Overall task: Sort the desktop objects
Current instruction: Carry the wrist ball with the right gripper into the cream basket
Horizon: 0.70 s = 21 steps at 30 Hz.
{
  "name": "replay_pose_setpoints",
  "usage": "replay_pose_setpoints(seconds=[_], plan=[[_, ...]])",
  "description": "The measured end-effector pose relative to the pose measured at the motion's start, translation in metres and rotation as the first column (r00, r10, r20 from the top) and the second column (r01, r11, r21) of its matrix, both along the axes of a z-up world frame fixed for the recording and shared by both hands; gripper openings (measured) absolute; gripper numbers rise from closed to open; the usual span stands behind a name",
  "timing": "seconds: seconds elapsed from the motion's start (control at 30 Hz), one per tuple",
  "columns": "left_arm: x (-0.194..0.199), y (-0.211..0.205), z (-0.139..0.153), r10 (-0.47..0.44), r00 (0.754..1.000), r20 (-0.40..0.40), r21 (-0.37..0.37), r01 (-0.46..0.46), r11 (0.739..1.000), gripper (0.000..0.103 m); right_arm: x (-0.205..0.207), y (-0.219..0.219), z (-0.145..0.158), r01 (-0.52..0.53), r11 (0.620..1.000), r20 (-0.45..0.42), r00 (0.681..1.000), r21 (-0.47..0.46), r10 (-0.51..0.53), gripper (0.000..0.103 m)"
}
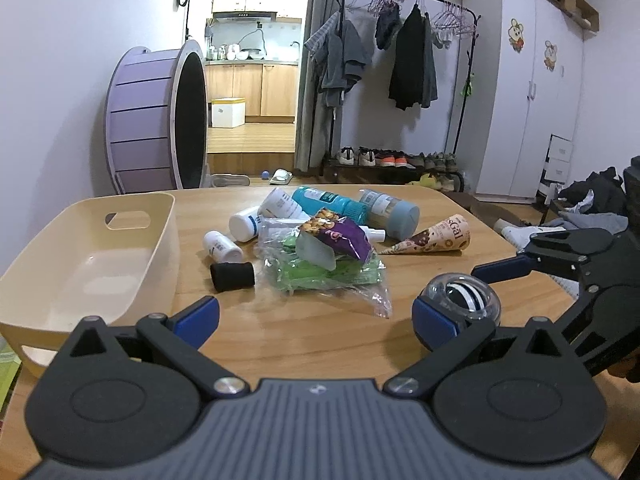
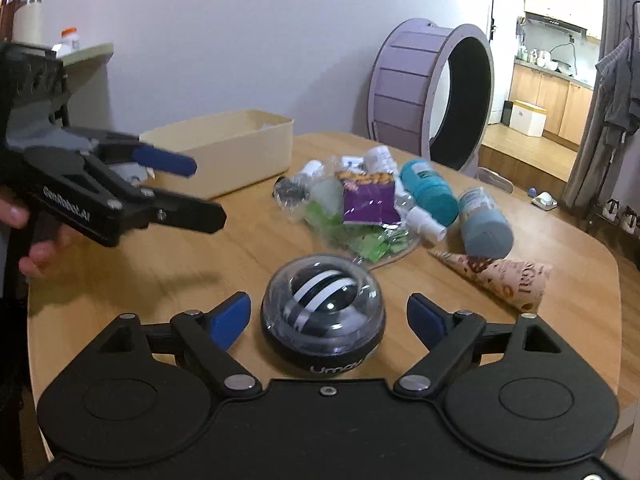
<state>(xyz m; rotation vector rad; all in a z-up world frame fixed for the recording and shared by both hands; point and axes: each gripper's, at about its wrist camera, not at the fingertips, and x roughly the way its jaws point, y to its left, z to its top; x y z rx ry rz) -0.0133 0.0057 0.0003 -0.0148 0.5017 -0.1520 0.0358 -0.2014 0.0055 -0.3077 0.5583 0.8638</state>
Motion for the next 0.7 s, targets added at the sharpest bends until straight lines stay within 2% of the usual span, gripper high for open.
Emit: replay_pose_setpoints(seconds=[0.13, 0.27, 0.4, 0.47, 0.7], plan=[[-0.007, 0.004, 0.002, -0.019, 1.0, -0.003, 0.002, 0.019, 1.0, 0.102, 0.004, 0.003, -0.003, 0.03, 0.999, -0.017, 0.999, 0.02, -0.03, 0.084], [-0.018, 0.011, 0.003, -0.026, 1.0, 0.004, 0.02, 0.026, 0.999, 0.102, 0.01, 0.004, -0.008, 0.044, 0.999, -0.074, 0.996, 0.032, -0.042, 0.071], [-0.032, 0.024, 0.008, -0.019, 1.0, 0.003, 0.013, 0.019, 1.0, 0.102, 0.01, 0.005, -0.008, 0.092, 0.994, -0.111, 0.99, 0.066, -0.084, 0.07], [-0.041, 0.033, 0.015, -0.008, 1.0, 0.014, 0.01, 0.008, 1.0, 0.102, 0.011, 0.003, -0.002, 0.099, 0.988, -0.131, 0.988, 0.119, -0.083, 0.07], [-0.061, 0.07, 0.039, 0.096, 0.992, 0.078, 0.002, -0.097, 0.995, 0.103, 0.016, 0.04, 0.041, 0.041, 0.98, -0.071, 0.997, 0.195, -0.027, 0.07]])
